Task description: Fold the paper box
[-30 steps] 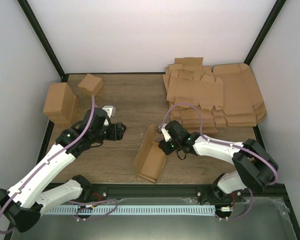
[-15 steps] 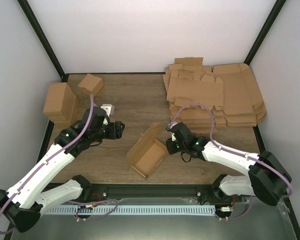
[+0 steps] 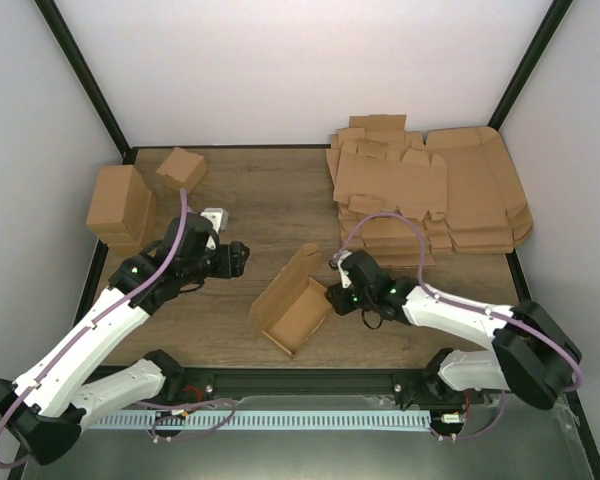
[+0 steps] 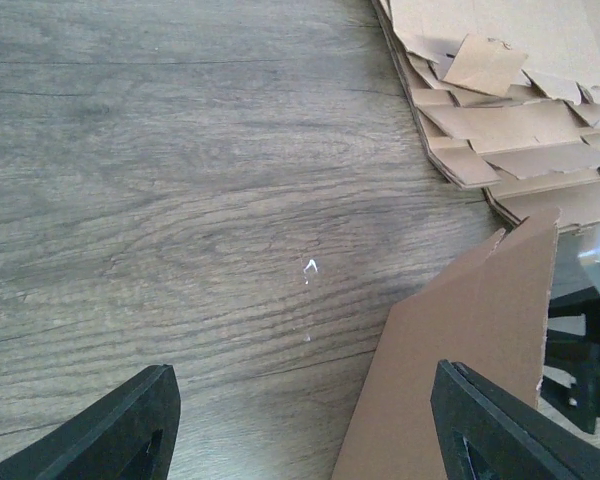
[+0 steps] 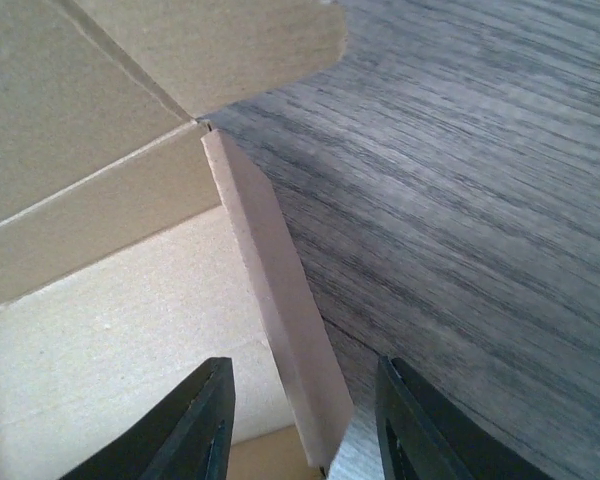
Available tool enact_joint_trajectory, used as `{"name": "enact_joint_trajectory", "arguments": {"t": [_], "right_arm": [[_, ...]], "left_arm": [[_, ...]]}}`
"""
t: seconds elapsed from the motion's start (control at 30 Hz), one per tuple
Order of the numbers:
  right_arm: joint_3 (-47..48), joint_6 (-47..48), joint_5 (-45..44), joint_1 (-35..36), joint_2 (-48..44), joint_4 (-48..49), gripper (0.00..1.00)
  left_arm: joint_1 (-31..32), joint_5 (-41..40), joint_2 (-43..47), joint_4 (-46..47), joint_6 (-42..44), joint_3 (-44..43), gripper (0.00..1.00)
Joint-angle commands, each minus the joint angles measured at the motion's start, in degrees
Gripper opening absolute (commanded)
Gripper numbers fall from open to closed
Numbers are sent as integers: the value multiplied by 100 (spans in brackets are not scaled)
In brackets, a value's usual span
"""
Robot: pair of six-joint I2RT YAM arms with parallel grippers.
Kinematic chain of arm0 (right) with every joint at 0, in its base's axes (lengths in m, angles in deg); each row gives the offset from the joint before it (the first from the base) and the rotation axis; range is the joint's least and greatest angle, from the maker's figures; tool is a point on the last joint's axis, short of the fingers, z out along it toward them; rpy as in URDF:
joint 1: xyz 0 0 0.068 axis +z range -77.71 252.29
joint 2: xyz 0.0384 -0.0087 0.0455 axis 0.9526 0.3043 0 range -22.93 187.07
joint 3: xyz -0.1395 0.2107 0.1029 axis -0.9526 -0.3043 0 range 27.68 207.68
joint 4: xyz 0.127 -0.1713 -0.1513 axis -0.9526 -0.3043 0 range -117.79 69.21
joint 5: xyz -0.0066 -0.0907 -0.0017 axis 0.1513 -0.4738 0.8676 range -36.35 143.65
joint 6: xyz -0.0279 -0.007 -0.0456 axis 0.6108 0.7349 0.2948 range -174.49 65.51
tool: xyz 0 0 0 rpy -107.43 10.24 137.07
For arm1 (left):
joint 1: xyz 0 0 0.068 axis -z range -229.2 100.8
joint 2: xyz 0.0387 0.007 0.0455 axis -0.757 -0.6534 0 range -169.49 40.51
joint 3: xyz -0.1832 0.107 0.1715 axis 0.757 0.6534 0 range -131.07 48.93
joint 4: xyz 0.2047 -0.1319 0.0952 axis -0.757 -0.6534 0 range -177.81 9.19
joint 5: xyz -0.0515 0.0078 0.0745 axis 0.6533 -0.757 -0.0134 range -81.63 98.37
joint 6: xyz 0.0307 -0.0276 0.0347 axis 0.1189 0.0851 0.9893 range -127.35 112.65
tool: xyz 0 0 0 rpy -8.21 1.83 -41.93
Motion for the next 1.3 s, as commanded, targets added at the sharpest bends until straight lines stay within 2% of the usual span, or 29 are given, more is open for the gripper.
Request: {"name": "enact_joint_trajectory", "arguments": {"t": [0.0,0.1,0.27,0.5,0.7,0.87,1.03,1.1,1.2,1.27], "right_arm": [[470,289,-27,121,475,121,40],[671,257,-328,209,818,24,37],[771,157,-548,346,1089,90,26],[677,-314,-952,434,977,3,12],[479,-709,-1053,434,612,-104,10],[484,-1610,-1364,434,510,-546,1],[397,-2512,-1415,520,478,-731,1],[375,-2751,-1484,582,457,-773,1],[409,-2819,-1543,666,524,-807,4],[460,-2802,-1612,688,612,-881,10]], "left_arm": [[-4,71,19,103,-14,-56,72],[-4,65,19,110,-23,-78,72],[-4,7,42,46,-10,-117,72],[-4,-73,123,27,7,-73,72],[-4,-116,125,44,-12,-74,72],[-4,-163,150,137,-64,17,72],[-3,-88,155,315,-221,257,72],[-4,-59,195,427,-274,386,75],[-4,-163,297,553,-404,623,99],[-12,-329,375,615,-581,793,100]]}}
